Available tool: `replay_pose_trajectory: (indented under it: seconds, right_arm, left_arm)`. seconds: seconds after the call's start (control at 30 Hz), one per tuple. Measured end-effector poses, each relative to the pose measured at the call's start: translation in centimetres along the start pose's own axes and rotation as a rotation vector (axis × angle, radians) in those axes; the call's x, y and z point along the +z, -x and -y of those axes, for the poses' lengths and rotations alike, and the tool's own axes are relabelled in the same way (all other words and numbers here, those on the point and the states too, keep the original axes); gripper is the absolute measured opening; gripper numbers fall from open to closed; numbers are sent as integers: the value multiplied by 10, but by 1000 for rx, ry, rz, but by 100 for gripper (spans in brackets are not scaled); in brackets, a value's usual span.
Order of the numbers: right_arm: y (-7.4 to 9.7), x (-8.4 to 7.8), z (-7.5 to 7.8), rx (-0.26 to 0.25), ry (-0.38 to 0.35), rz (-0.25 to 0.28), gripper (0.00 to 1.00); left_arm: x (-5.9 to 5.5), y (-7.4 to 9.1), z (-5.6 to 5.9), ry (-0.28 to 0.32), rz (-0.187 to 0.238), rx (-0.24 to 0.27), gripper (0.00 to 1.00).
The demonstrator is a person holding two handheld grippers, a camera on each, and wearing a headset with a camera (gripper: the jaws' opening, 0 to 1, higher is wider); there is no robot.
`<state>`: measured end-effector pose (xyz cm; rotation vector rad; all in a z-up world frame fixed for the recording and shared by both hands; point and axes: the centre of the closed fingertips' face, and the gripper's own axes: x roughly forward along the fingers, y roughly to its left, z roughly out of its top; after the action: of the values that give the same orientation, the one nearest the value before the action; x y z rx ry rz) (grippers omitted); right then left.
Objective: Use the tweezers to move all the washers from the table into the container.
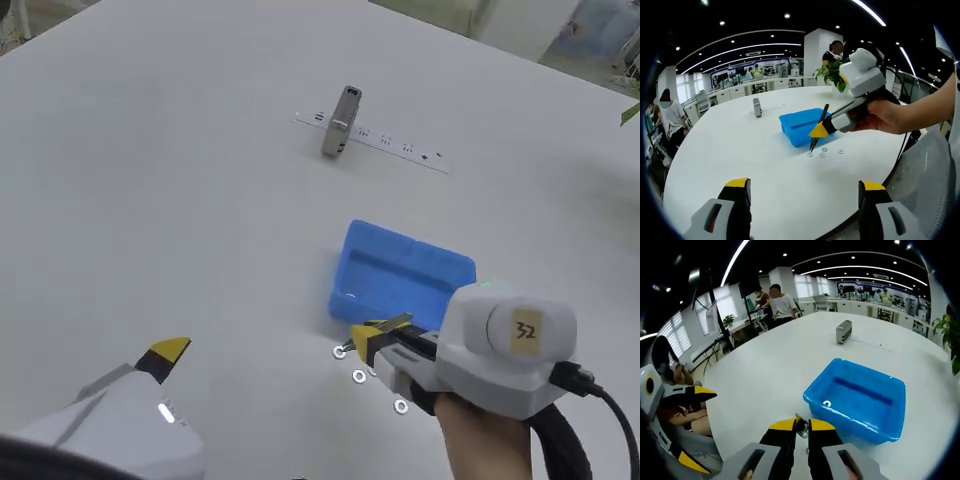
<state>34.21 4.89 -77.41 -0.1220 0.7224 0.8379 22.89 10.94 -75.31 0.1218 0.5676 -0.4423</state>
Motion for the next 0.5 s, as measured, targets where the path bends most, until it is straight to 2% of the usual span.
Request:
replay_pose_trajectory:
  seconds: [0.2, 0.5]
  right_arm:
    - [-2, -1, 4, -25, 36, -9, 5]
    - [-9, -1, 8, -28, 21, -9, 5]
  left_arm:
    - [0, 1, 0, 3, -5, 1, 90]
    - [-1, 0, 1, -7, -14, 0, 90]
